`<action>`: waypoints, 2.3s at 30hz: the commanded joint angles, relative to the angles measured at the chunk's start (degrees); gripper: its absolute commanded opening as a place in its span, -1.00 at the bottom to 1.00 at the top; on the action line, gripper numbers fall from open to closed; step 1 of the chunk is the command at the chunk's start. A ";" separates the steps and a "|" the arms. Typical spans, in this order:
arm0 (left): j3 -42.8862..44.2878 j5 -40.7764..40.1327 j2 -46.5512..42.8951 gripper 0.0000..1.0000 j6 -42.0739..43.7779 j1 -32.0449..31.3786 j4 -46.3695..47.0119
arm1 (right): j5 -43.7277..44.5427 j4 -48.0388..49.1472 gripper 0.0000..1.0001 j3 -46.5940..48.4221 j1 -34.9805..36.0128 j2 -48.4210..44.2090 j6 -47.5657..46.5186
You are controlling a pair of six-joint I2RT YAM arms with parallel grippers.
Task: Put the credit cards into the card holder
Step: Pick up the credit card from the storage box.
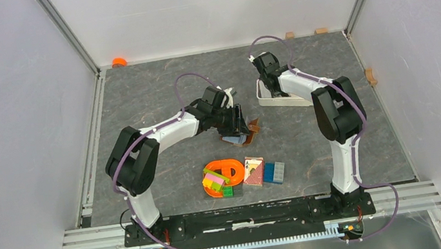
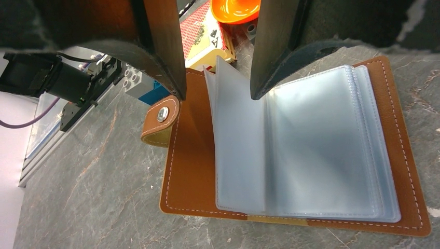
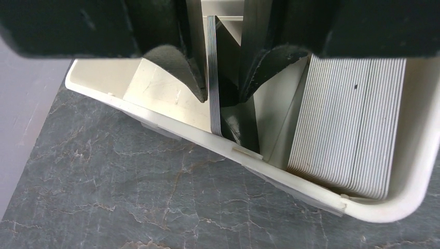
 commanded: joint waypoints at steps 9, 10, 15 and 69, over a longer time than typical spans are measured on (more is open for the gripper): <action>1.89 0.97 -3.19 0.11 0.02 -0.26 0.20 | 1.28 -0.45 -0.37 2.83 0.19 -4.11 -1.06; 1.89 0.96 -3.21 0.11 0.02 -0.26 0.25 | 1.16 -0.49 -0.39 2.91 0.25 -4.11 -1.06; 1.90 0.89 -3.22 0.11 -0.02 -0.26 0.20 | 1.26 -0.69 -0.52 2.92 0.19 -4.45 -1.15; 5.52 0.37 -6.38 0.27 -0.08 -6.65 -1.75 | -36.30 7.43 0.30 -4.02 -6.22 -7.11 16.07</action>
